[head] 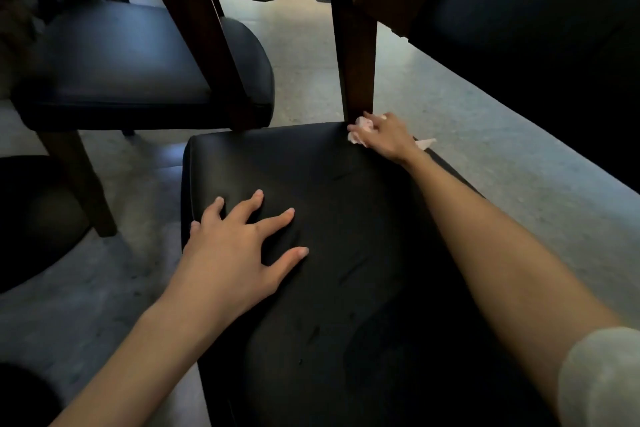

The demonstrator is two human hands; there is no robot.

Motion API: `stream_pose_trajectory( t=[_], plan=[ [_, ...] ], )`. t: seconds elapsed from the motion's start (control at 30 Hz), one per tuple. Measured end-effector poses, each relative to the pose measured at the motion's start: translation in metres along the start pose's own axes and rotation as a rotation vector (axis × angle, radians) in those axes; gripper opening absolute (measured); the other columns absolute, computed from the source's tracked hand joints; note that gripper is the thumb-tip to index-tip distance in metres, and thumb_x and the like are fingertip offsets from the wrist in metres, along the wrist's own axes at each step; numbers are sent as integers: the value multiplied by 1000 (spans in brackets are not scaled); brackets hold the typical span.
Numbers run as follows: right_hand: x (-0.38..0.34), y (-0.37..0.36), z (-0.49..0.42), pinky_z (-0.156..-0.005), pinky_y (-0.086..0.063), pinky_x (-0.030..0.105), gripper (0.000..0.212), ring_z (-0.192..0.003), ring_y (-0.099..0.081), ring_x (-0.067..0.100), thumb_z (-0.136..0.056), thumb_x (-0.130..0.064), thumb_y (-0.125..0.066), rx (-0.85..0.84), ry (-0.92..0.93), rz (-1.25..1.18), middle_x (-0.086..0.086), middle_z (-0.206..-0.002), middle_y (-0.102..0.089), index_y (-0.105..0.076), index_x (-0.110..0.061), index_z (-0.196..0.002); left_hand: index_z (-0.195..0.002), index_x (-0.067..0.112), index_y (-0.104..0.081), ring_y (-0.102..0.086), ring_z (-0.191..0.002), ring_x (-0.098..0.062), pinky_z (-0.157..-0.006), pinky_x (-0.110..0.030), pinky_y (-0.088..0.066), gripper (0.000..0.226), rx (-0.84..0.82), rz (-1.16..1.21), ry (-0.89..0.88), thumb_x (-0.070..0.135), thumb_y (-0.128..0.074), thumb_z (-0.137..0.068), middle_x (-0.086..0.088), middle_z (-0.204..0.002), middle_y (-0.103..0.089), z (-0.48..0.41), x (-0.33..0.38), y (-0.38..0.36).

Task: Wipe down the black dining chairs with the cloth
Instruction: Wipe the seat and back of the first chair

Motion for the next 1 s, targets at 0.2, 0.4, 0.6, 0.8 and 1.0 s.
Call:
stream_pose_trajectory(
  t=[0.2, 0.4, 0.6, 0.8, 1.0],
  plan=[
    [27, 7, -9, -102, -31, 41, 36, -122, -38, 38, -101, -25, -39, 145, -122, 196, 21, -131, -47, -63, -6, -119, -141, 59, -20, -7, -146, -31, -117, -49, -22, 68, 11, -8, 10, 79, -26, -76, 13, -160, -10, 2, 2, -1],
    [53, 20, 13, -88, -45, 37, 29, -109, -57, 38, -99, -17, -49, 135, -310, 134, 23, -121, -58, -62, 5, -113, -141, 58, -25, -11, -146, -35, -117, -52, -20, 86, 61, 23, -14, 90, -7, -63, 8, -160, -15, 1, -2, -4],
    [92, 45, 81, -77, -40, 35, 35, -109, -57, 39, -102, -19, -43, 133, -455, 124, 26, -122, -58, -60, 8, -117, -141, 56, -28, -13, -145, -36, -116, -53, -20, 85, 84, 35, -14, 92, -10, -66, 6, -159, -18, 1, -3, -6],
    [139, 73, 170, -91, -43, 41, 40, -114, -54, 43, -105, -19, -37, 149, -619, 141, 33, -123, -56, -59, 14, -113, -145, 54, -22, -5, -147, -34, -117, -56, -14, 63, 48, 54, 4, 74, -29, -85, 8, -161, -9, 8, 3, -3],
    [114, 70, 170, -74, -35, 31, 25, -104, -59, 34, -99, -14, -52, 212, -609, 2, 22, -113, -62, -61, 2, -116, -147, 47, -25, -5, -148, -29, -119, -49, -12, 58, 90, 99, -28, 64, -32, -92, 6, -161, -10, 18, 5, -1]
  ],
)
Point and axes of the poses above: each hand's wrist, its own z-axis away from the middle knuckle, its own y-axis out of the back of the hand, x = y × z, the point moved 5 cm from there along -z, towards the middle knuckle
